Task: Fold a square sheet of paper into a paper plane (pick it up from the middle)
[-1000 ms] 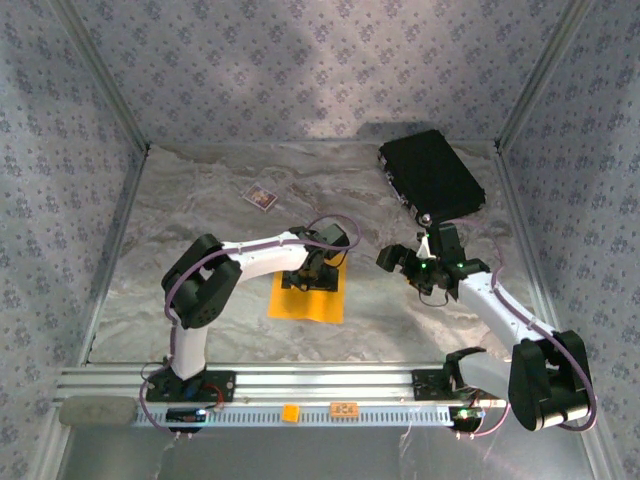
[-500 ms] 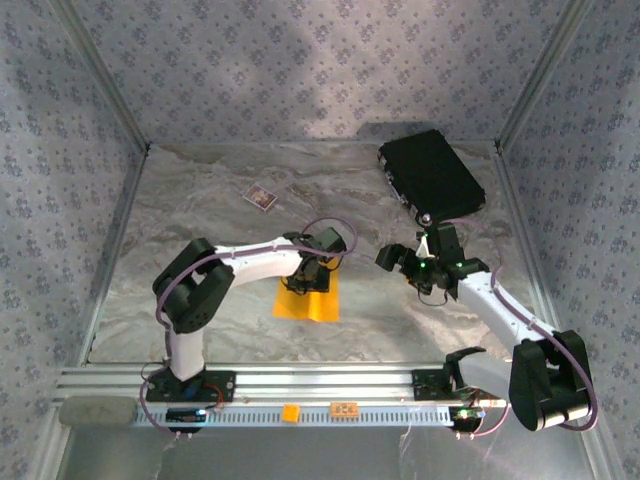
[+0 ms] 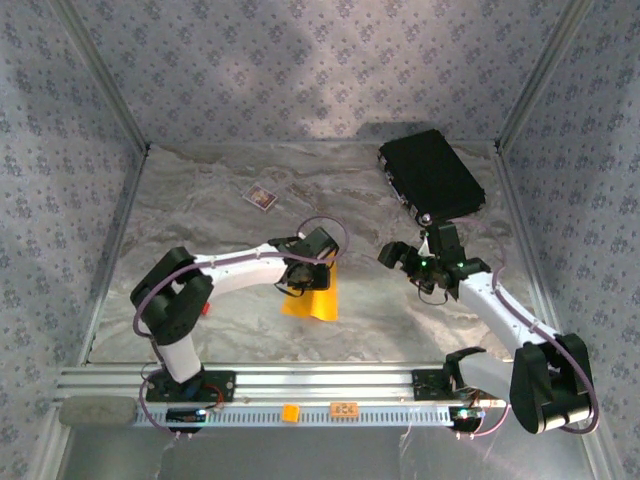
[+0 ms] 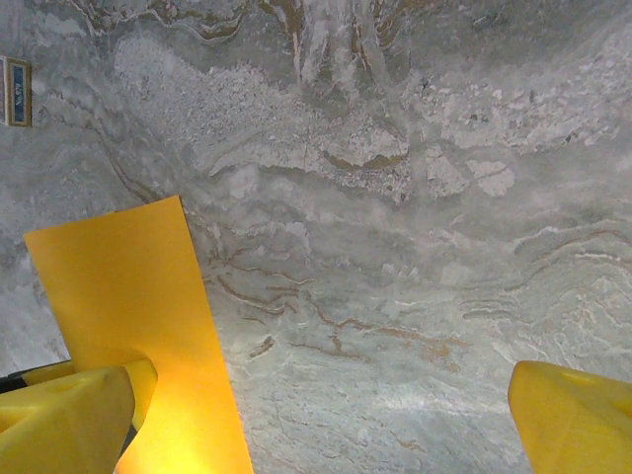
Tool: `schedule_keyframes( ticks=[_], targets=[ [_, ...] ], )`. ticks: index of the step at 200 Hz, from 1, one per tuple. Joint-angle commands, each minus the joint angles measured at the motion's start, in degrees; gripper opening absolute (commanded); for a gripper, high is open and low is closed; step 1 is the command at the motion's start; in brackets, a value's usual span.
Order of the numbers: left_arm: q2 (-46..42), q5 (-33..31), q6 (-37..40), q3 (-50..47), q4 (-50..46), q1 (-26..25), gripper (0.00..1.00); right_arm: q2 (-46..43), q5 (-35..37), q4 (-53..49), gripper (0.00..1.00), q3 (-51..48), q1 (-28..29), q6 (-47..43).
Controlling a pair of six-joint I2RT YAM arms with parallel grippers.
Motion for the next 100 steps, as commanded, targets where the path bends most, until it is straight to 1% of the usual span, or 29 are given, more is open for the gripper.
schedule_keyframes(
  ticks=[1, 75, 100],
  targets=[
    [-3.19, 3.43, -0.98, -1.98, 5.0, 0.96, 0.42, -1.67, 1.48, -1.65, 0.99, 1.03, 0.37, 1.25],
    [-7.73, 11.38, -3.75, -6.59, 14.1, 4.11, 0.41, -2.79, 1.52, -1.04, 0.99, 0.34, 0.33, 1.82],
    [-8.74, 14.72, -5.13, -8.11, 18.75, 4.74, 0.41, -2.96, 1.47, -0.83, 0.99, 0.23, 0.22, 2.0]
  ],
)
